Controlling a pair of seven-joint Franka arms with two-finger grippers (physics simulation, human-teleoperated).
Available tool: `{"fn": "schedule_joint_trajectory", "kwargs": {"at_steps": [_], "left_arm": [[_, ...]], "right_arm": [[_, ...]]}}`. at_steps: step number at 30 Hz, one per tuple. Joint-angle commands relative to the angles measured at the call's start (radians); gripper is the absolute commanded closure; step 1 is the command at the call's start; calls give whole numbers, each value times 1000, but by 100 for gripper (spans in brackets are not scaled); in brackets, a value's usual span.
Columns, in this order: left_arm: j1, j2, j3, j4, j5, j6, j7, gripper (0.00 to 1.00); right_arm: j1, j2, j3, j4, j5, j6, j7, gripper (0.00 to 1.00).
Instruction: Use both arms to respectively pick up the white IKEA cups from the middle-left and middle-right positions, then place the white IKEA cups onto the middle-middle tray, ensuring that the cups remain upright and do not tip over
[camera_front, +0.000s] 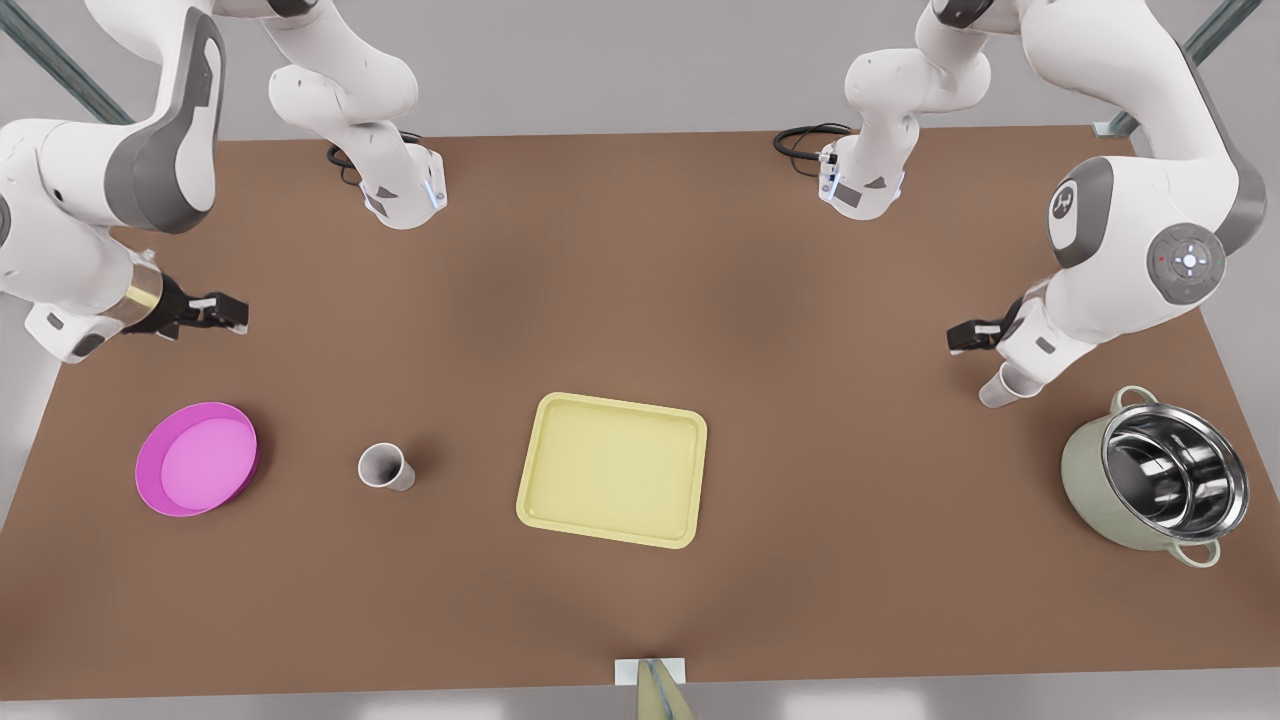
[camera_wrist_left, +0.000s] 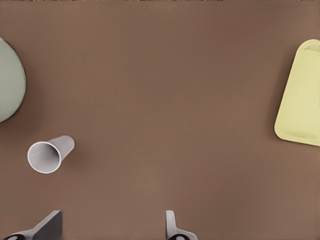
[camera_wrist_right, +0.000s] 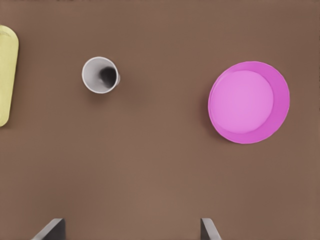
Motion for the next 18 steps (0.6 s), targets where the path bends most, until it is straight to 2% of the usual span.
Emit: {"fn": "schedule_joint_trajectory", "kwargs": {"at_steps": [1,2,4,6,7,11,15,18], "left_arm": [[0,-1,0,0,-2,32,-13,0],[0,0,0,0,-2,32,-13,0],[38,28,60,-9,1,64,139,0],[101,85,172,-118,1,312,277,0],[143,121,179,-124,-1,361,351,0],[192,132,239,-375,-1,706,501,0],[204,134,271,-507,1,789,515,0],[206,149,288,-524,1,791,514,0]], "right_arm": [[2,2,0,1,-2,58,-64,0],[6,8,0,1,-2,58,-64,0],[37,117,0,11,-5,65,-64,0],[66,289,0,29,-3,266,-66,0],[69,329,-2,21,0,343,-64,0],[71,459,0,17,30,518,-21,0],[77,519,0,-29,93,654,-21,0],[88,553,0,-31,142,717,-20,0]]}}
